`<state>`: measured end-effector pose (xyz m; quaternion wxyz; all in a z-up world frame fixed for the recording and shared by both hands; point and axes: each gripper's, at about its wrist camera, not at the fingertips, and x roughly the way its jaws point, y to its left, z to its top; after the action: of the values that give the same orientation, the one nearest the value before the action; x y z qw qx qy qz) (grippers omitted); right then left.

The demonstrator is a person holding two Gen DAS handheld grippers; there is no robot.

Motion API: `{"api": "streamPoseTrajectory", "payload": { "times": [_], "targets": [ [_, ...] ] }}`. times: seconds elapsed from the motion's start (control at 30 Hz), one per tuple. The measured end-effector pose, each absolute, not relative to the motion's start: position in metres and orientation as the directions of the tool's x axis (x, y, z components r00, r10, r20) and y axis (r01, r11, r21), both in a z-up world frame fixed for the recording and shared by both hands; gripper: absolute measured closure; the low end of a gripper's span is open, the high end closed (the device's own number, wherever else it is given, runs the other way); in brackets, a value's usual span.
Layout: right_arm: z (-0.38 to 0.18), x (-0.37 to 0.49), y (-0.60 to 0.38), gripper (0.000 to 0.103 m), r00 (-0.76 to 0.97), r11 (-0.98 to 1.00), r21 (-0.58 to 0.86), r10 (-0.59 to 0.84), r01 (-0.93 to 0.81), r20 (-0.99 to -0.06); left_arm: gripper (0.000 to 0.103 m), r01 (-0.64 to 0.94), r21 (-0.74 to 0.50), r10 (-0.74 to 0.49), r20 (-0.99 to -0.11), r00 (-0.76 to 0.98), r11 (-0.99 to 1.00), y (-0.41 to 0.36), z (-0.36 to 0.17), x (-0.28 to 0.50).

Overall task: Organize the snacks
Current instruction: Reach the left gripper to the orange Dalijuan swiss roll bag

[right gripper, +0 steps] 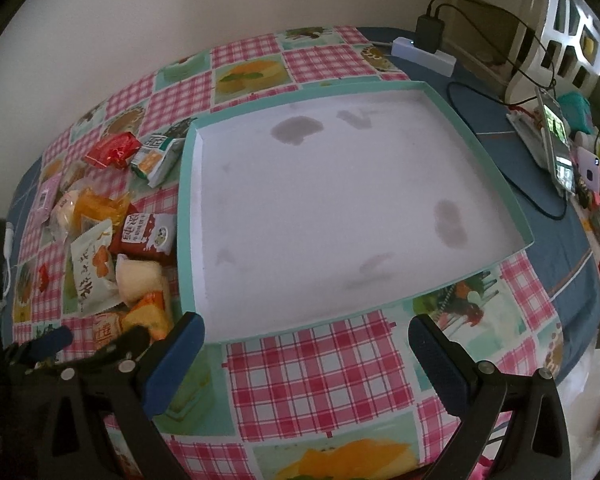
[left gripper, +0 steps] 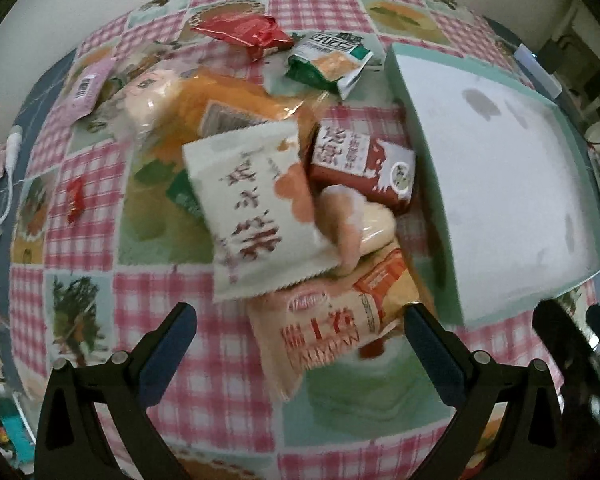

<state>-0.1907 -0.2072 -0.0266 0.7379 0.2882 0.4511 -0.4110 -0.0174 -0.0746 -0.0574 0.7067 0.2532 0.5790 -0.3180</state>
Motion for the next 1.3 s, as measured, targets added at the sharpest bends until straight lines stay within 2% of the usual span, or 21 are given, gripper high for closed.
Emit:
{"api": "streamPoseTrajectory", "payload": {
  "times": [0.1, 0.27, 0.3, 0.37, 0.4, 0.8, 0.97, 1.13, 1.3],
  "targets": [
    [-0.027, -0.192, -0.207, 0.0, 0.241, 0.49, 0.042, -0.351, 0.871, -0.905, 0.0, 0.747, -0.037, -0.153, -0.984, 0.087, 0.664, -0.087, -0.065, -0.018],
    [-0.028, -0.189, -0.206, 0.0, 0.232, 0.495, 0.038, -0.337, 0.868, -0.913, 0.001, 0.742, -0.007, -0.114, -0.989, 0.094, 0.67, -0.09, -0.07, -0.02],
    [-0.028, -0.189, -0.205, 0.0, 0.232, 0.496, 0.038, -0.336, 0.867, -0.913, 0.003, 0.735, -0.011, -0.113, -0.99, 0.089, 0.678, -0.089, -0.07, -0.019],
    [-0.029, -0.187, -0.205, 0.0, 0.231, 0.501, 0.036, -0.332, 0.865, -0.915, 0.013, 0.718, -0.039, -0.127, -0.99, 0.068, 0.694, -0.084, -0.066, -0.017],
    [-0.03, -0.187, -0.205, 0.0, 0.231, 0.504, 0.037, -0.33, 0.863, -0.915, 0.014, 0.702, -0.05, -0.13, -0.99, 0.061, 0.711, -0.081, -0.064, -0.015],
    [-0.036, -0.163, -0.194, 0.0, 0.276, 0.571, 0.072, -0.28, 0.818, -0.919, 0.014, 0.519, -0.082, -0.107, -0.994, 0.018, 0.851, -0.037, -0.06, 0.017],
    [-0.039, -0.147, -0.193, 0.0, 0.326, 0.592, 0.133, -0.231, 0.795, -0.917, 0.014, 0.438, -0.121, -0.141, -0.99, 0.013, 0.891, -0.022, -0.051, 0.029],
    [-0.038, -0.123, -0.182, 0.0, 0.343, 0.647, 0.117, -0.236, 0.754, -0.909, 0.014, 0.367, -0.185, -0.211, -0.977, 0.034, 0.912, -0.012, -0.034, 0.035],
    [-0.031, -0.106, -0.181, 0.0, 0.378, 0.65, 0.139, -0.242, 0.747, -0.894, 0.014, 0.367, -0.241, -0.268, -0.963, 0.025, 0.899, 0.01, -0.029, 0.045]
  ]
}}
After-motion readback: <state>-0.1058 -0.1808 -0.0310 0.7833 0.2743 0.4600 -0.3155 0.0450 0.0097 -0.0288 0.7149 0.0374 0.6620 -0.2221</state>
